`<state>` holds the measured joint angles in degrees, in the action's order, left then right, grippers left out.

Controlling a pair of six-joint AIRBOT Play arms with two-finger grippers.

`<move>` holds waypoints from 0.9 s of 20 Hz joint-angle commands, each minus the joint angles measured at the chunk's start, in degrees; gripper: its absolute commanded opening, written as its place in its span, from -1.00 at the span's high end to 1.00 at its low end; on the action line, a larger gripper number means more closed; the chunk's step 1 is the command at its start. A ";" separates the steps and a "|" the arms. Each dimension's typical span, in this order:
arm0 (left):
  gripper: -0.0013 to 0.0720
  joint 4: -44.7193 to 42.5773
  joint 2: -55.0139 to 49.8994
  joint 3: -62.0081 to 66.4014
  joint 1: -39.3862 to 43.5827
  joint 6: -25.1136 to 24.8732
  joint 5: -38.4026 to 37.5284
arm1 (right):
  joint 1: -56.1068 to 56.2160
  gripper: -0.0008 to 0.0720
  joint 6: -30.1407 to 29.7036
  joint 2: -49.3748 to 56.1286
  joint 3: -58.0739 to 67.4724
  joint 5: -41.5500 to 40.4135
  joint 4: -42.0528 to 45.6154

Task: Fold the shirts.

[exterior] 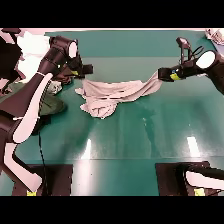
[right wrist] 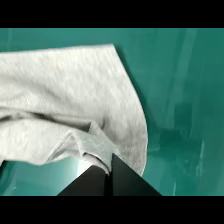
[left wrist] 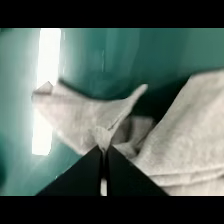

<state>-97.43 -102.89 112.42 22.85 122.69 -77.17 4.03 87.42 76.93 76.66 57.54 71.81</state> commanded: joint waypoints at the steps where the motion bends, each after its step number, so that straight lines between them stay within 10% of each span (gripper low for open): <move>1: 0.89 -1.90 -0.79 2.95 -0.76 3.17 8.81 | 0.31 0.94 -7.30 -1.29 1.86 0.59 0.37; 5: 0.88 -1.84 -1.14 2.99 -0.90 4.74 14.19 | 0.59 0.94 -11.82 -10.03 -6.12 2.78 0.39; 6: 0.20 -1.86 -1.16 2.99 -1.25 4.57 14.36 | 0.04 0.94 -12.09 -12.44 -9.33 1.14 0.39; 7: -0.88 -1.60 -1.14 3.06 -1.64 4.20 13.55 | -0.66 0.94 -12.09 -14.75 -12.90 -0.72 0.35; 14: -0.97 0.44 -1.11 2.23 -3.23 -14.78 -7.10 | -3.82 0.94 -12.07 -22.47 -26.56 -5.81 -0.20; 18: -0.97 8.17 -1.16 -2.80 -3.26 -15.78 -5.64 | -3.76 0.94 -12.07 -22.40 -27.08 -6.08 -0.28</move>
<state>-94.35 -104.01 112.40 19.68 110.08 -81.41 0.43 75.46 55.18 50.92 52.36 71.66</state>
